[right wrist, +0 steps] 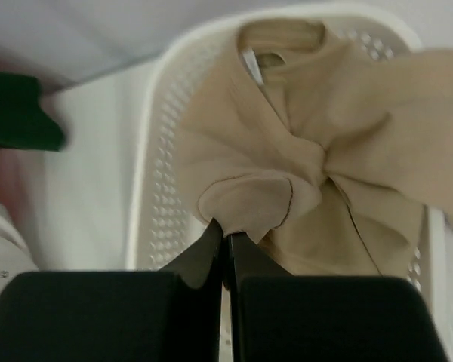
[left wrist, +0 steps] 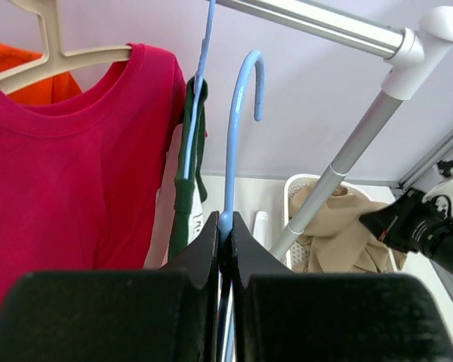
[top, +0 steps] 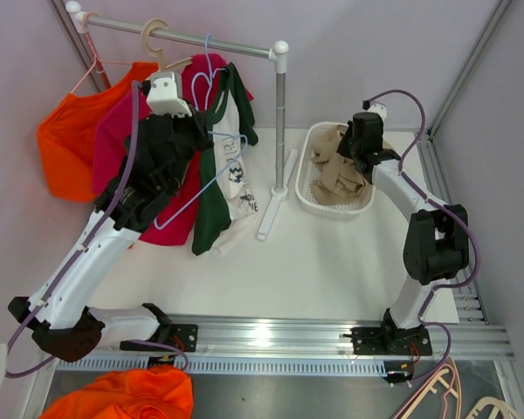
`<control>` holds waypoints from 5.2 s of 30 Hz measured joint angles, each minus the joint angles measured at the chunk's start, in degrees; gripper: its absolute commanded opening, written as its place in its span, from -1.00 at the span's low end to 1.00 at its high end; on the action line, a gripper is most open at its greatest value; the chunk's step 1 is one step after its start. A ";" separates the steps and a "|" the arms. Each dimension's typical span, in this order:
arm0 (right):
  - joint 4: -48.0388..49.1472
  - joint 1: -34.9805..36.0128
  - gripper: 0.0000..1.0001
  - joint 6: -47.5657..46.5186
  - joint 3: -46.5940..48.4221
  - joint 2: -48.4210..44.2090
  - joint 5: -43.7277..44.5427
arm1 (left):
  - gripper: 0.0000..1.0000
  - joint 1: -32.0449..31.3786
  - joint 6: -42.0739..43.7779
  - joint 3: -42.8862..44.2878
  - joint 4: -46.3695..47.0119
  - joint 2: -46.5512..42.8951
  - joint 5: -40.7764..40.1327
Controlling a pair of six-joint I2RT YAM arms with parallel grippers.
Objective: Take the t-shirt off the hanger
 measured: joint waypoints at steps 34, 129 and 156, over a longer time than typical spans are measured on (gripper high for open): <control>-11.78 7.87 0.99 -1.62 -8.24 -25.70 9.03 | -0.99 2.01 7.67 6.95 20.65 16.22 8.74; -9.55 6.84 0.99 -2.01 -11.80 -31.74 -0.74 | -0.99 13.88 9.29 14.97 7.45 12.57 11.50; 2.05 50.58 0.99 -19.93 -23.89 -43.58 -12.59 | -0.99 -5.84 -3.06 7.52 -8.81 7.17 -33.33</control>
